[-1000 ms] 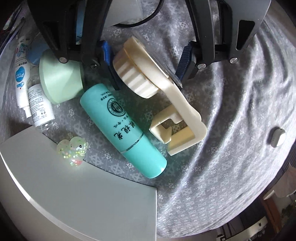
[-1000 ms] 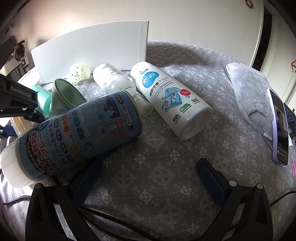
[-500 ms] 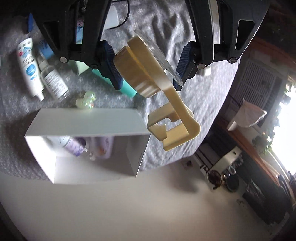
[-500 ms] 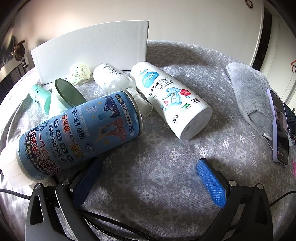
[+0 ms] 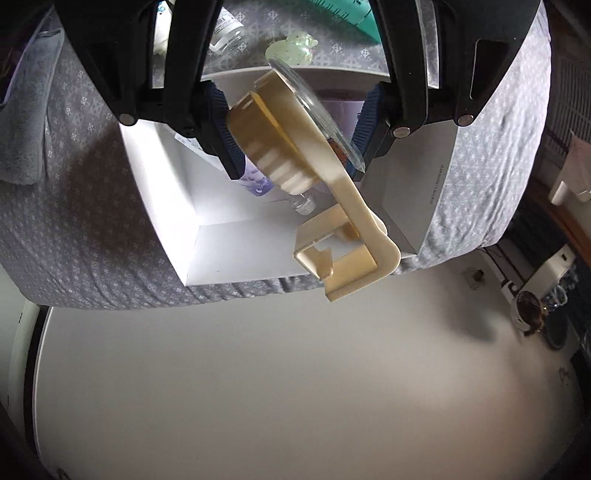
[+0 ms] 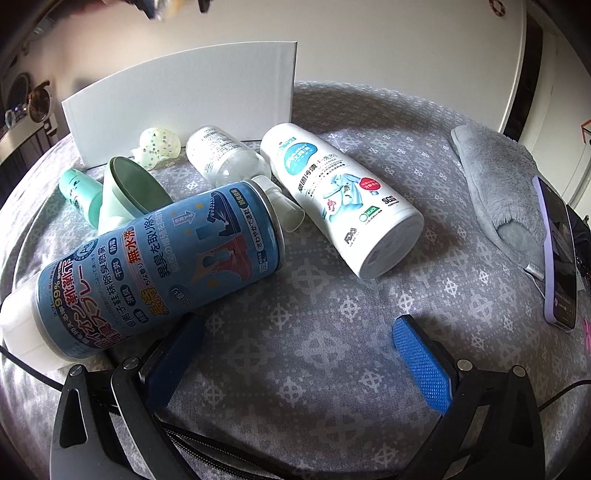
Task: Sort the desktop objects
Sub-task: 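Drop the cream roller device into the white box, opening the left tool, then withdraw the open left tool from the box to above the pile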
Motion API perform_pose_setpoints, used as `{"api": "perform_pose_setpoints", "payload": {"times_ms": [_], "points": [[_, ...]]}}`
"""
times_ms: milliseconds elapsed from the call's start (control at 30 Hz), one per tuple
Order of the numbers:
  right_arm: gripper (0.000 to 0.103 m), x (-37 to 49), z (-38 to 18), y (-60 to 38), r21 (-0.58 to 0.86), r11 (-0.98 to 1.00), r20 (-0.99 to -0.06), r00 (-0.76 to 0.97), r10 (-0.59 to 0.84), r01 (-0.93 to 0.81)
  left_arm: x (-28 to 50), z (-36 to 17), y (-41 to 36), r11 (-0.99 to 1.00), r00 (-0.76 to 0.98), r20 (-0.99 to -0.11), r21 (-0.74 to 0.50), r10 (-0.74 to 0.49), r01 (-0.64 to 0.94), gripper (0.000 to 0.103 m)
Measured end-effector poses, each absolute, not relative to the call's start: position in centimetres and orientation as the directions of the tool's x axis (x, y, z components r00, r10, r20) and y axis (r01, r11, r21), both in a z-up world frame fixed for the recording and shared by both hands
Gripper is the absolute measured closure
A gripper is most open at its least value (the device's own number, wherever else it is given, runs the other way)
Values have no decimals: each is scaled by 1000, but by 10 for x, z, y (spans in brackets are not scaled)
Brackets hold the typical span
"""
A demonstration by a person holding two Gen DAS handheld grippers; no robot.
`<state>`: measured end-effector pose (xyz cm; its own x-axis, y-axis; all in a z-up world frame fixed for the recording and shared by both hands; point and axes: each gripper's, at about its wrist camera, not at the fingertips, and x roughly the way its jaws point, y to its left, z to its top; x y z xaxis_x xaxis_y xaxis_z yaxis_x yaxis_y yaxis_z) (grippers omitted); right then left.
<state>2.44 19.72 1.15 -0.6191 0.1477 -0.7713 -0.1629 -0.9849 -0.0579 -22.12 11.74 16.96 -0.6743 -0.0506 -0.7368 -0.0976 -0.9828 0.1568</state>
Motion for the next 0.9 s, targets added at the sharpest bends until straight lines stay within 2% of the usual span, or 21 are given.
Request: {"api": "perform_pose_setpoints", "payload": {"times_ms": [233, 333, 367, 467, 600, 733, 900], "points": [[0, 24, 11, 197, -58, -985, -771, -619, 148, -163, -230, 140, 108, -992, -621, -784, 64, 18, -109, 45], [0, 24, 11, 197, -58, -985, -771, -619, 148, -163, -225, 137, 103, -995, -616, -787, 36, 31, -96, 22], [0, 24, 11, 197, -58, -985, -771, -619, 148, -163, -221, 139, 100, -995, -623, -780, 11, 51, -95, 19], [0, 24, 11, 197, -58, -985, -771, -619, 148, -163, -207, 147, 90, -998, -641, -765, -26, 61, -64, 19], [0, 25, 11, 197, -58, -985, -771, -619, 148, -163, -167, 156, 67, -1000, -641, -767, 24, -26, 12, 16], [0, 25, 11, 197, -58, -985, -771, -619, 148, -163, -97, 140, 21, -985, -618, -771, 78, -156, 151, 1], [0, 25, 11, 197, -58, -985, -771, -619, 148, -163, -33, 79, -40, -965, -525, -825, 89, -209, 246, 1]]}}
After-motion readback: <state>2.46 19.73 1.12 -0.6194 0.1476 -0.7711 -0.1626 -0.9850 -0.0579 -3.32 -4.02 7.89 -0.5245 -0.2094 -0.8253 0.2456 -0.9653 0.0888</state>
